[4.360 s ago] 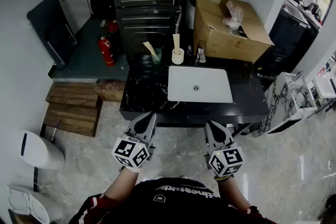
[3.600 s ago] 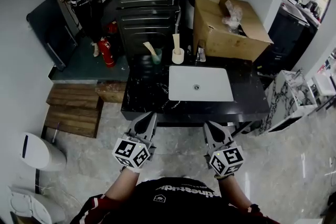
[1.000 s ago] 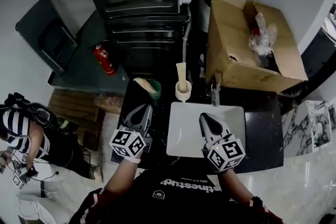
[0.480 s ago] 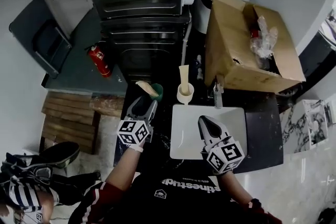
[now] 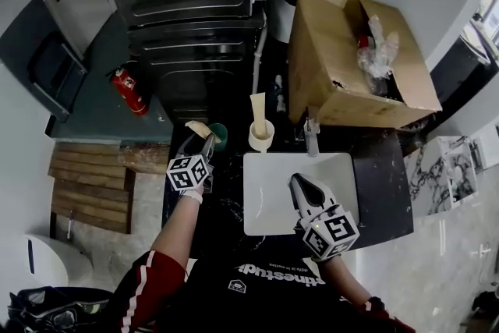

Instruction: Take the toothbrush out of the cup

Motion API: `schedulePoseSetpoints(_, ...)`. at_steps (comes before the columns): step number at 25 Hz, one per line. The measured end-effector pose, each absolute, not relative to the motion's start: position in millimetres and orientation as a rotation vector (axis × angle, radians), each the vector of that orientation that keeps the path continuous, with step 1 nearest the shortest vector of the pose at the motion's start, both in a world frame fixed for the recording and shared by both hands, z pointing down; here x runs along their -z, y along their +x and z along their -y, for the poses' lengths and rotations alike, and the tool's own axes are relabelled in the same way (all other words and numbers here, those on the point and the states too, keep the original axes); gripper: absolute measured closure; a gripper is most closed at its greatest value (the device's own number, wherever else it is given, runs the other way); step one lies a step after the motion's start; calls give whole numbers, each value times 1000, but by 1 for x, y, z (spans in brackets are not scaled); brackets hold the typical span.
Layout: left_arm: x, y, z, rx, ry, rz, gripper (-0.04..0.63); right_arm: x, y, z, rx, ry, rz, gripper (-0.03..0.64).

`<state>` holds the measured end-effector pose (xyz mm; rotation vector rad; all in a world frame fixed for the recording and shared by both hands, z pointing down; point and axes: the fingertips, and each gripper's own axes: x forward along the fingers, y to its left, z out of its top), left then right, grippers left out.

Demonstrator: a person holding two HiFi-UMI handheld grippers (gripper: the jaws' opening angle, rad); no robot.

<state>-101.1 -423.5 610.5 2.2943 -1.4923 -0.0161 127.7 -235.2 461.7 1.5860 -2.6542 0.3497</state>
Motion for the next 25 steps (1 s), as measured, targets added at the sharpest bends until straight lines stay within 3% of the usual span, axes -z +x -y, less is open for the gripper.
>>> schedulePoseSetpoints(4,-612,-105,423,-9,2271,1539,541,-465,132,234,-355,1607,2637,579)
schedulePoseSetpoints(5,-611,-105,424,-8,2273,1547,554,-465,133,234,-356,1610,2635,580)
schedulePoseSetpoints(16,-560,-97,420,120,2359,1560,571,-464,129,229,-355,1610,2644,580)
schedulePoseSetpoints(25,-443,-114,353,283,2578,1545,575,-449,126,231,-311,1608,2688,578)
